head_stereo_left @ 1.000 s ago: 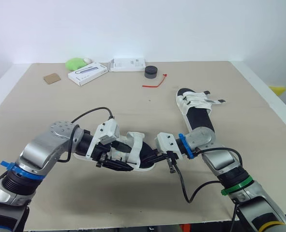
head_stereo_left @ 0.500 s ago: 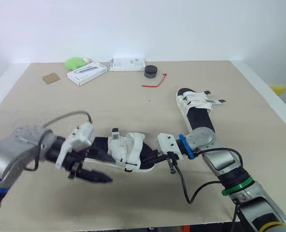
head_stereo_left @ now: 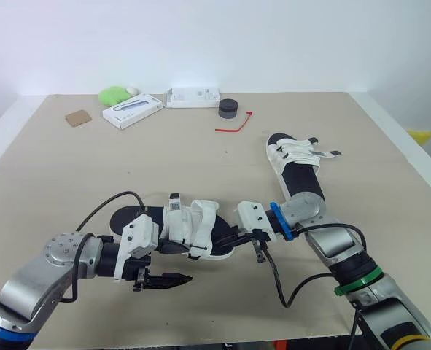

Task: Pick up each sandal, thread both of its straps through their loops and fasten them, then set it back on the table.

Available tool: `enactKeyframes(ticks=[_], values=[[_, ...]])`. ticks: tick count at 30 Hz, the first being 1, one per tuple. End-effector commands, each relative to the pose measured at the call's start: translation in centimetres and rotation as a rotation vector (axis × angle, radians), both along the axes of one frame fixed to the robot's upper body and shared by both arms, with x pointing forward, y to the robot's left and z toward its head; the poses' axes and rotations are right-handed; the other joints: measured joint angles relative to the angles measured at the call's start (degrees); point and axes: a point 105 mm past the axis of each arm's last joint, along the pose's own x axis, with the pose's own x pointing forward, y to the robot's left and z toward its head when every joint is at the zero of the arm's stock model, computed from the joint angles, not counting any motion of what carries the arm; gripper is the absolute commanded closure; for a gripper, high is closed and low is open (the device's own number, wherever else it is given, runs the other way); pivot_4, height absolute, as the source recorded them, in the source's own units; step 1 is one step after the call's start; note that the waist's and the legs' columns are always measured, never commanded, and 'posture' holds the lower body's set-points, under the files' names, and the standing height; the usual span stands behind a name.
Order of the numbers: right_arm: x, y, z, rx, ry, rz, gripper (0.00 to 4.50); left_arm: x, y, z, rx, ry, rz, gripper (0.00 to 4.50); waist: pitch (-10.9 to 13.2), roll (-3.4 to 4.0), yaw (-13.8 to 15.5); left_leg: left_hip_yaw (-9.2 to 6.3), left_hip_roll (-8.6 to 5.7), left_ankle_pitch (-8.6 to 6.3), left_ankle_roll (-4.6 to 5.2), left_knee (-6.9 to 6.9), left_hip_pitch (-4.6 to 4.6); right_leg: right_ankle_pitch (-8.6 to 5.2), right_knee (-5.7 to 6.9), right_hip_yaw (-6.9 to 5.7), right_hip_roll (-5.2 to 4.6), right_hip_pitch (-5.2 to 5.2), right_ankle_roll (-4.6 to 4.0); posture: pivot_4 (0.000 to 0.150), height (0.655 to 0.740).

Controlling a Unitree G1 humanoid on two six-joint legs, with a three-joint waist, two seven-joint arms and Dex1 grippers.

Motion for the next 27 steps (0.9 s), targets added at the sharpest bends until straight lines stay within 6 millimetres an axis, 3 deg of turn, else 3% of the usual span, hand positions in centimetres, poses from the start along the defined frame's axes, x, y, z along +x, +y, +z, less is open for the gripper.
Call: enactKeyframes(ticks=[1, 27], values=[[-0.2, -0.1, -0.2, -0.016, 0.0, 0.007, 4.5, -0.5, 0.0, -0.1, 0.006, -0.019, 0.003, 1.55, 0.0, 0.0, 0.0, -0.01, 0.0, 0.0, 0.0, 0.0, 0.0, 0.0, 0.0, -0.01, 0.0, 0.0, 0.0, 0.15, 0.74], [-0.1, 0.0, -0.1, -0.015, 0.001, 0.009, 4.5, 0.8, -0.5, -1.3, -0.037, -0.052, 0.096, 1.55, 0.0, 0.0, 0.0, -0.01, -0.01, 0.0, 0.0, -0.01, 0.0, 0.0, 0.0, -0.03, -0.01, 0.01, 0.0, 0.15, 0.74]])
